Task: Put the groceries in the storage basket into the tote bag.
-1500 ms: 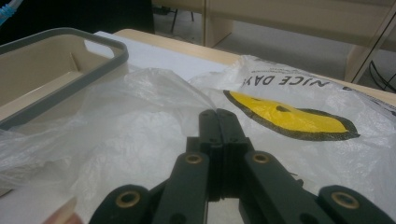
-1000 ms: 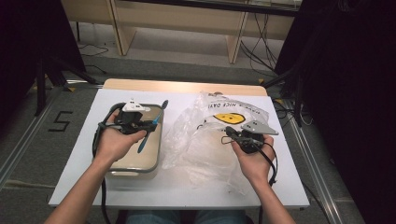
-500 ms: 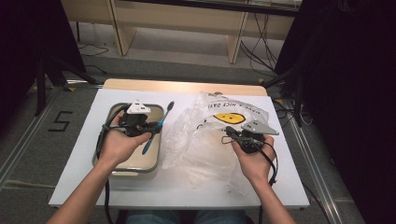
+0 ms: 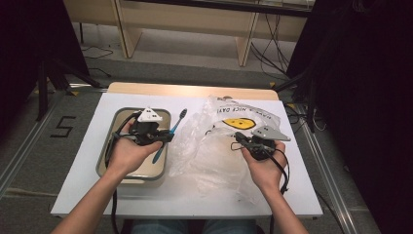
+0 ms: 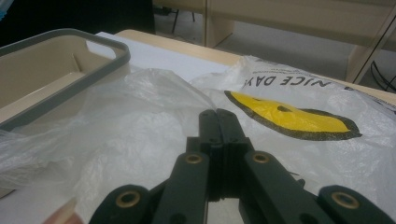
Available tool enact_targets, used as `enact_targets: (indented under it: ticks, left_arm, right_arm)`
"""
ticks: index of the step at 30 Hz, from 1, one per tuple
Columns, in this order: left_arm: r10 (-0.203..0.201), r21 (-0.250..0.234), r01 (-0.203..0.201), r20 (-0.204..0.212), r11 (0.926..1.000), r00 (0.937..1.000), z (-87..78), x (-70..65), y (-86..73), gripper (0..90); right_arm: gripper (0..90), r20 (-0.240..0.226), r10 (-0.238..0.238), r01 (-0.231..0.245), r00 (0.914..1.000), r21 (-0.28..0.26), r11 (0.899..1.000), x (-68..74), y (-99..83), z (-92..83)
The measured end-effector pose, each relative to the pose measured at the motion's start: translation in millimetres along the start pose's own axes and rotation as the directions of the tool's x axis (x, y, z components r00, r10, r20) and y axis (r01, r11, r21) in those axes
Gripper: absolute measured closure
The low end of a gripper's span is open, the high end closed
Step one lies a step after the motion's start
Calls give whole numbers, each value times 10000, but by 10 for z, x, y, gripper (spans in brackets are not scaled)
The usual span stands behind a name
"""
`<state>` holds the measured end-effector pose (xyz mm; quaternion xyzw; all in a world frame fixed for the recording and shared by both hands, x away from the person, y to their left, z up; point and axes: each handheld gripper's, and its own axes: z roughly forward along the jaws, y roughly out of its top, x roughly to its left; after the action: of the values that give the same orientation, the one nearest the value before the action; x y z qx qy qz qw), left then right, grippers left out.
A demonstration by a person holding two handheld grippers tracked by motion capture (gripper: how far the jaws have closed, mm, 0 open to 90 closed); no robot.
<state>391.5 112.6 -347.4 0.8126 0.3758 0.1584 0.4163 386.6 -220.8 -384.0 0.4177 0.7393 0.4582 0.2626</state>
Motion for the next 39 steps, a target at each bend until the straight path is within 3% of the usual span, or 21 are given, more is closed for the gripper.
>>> enact_targets:
  ticks: [9, 24, 39]
  left_arm:
    - [190, -62, -189, 206, 9998, 9996, 16, -93, 20, 784]
    - [158, -57, -156, 434, 9999, 9989, 31, -194, 41, 784]
    - [476, 23, -479, 698, 9989, 9964, 82, -348, 40, 784]
  right_arm:
    - [900, 12, -2, 2, 10000, 11, 10000, -4, -1, 5]
    - [900, 14, 10, -10, 10000, 20, 10000, -2, 0, 9]
    - [900, -22, 3, -3, 10000, -13, 10000, 8, 9, 12]
